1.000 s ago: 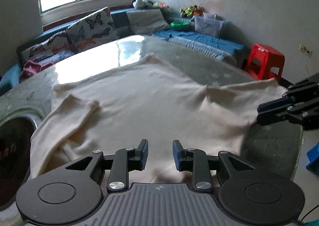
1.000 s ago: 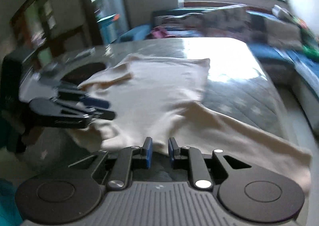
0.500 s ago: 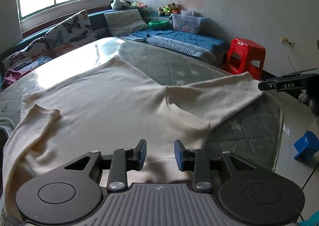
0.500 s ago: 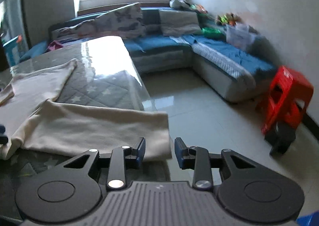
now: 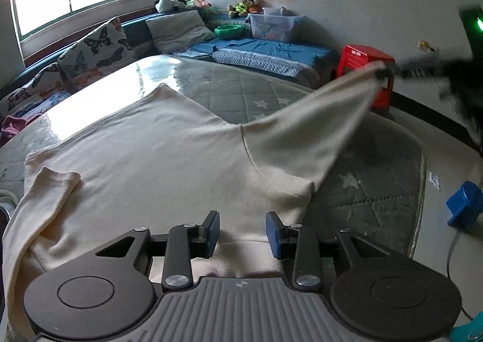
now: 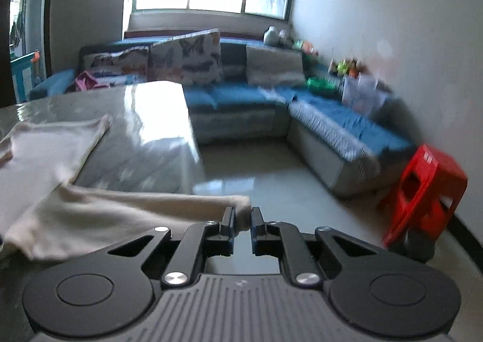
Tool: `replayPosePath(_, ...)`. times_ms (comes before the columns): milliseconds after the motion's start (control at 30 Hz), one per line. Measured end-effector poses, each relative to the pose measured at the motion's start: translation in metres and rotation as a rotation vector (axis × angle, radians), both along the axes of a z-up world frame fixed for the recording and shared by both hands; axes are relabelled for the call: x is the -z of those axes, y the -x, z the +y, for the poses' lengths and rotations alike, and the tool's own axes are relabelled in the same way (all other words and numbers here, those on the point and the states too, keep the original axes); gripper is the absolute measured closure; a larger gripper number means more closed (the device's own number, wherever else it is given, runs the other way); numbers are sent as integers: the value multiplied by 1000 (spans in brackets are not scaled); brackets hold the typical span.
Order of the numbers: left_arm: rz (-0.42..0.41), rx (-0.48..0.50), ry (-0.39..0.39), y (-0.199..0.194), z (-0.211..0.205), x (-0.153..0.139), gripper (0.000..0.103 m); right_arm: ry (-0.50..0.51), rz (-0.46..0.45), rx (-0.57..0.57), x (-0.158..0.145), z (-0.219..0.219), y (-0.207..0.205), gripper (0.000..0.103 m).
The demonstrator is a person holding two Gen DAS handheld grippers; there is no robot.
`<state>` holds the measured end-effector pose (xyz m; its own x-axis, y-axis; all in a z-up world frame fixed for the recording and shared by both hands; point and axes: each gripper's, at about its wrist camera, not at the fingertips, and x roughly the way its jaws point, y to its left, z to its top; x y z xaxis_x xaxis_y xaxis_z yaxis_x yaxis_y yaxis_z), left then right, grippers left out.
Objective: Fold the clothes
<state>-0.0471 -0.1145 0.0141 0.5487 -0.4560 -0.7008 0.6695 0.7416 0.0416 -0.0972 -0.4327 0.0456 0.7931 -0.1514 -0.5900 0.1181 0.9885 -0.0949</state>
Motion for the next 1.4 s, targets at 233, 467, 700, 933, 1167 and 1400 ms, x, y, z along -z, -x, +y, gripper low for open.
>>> replayPosePath(233, -19, 33, 20, 3, -6, -9, 66, -4, -19, -27, -9, -1, -24, 94)
replayPosePath(467, -16, 104, 42, -1, -30, -3, 63, -78, -56, -57, -34, 0, -31, 94)
replayPosePath(700, 9, 97, 103, 3, -20, -5, 55, -151, -142, -247, -91, 46, -30, 94)
replayPosePath(933, -14, -84, 151, -1, 49, -21, 45, -162, -181, -559, -115, 153, -40, 98)
replayPosePath(1167, 16, -251, 150, -4, 100, -14, 45, -151, -115, -684, -84, 217, -44, 89)
replayPosePath(1400, 25, -263, 181, -11, 101, -15, 45, 6, 4, -553, -35, 188, -31, 77)
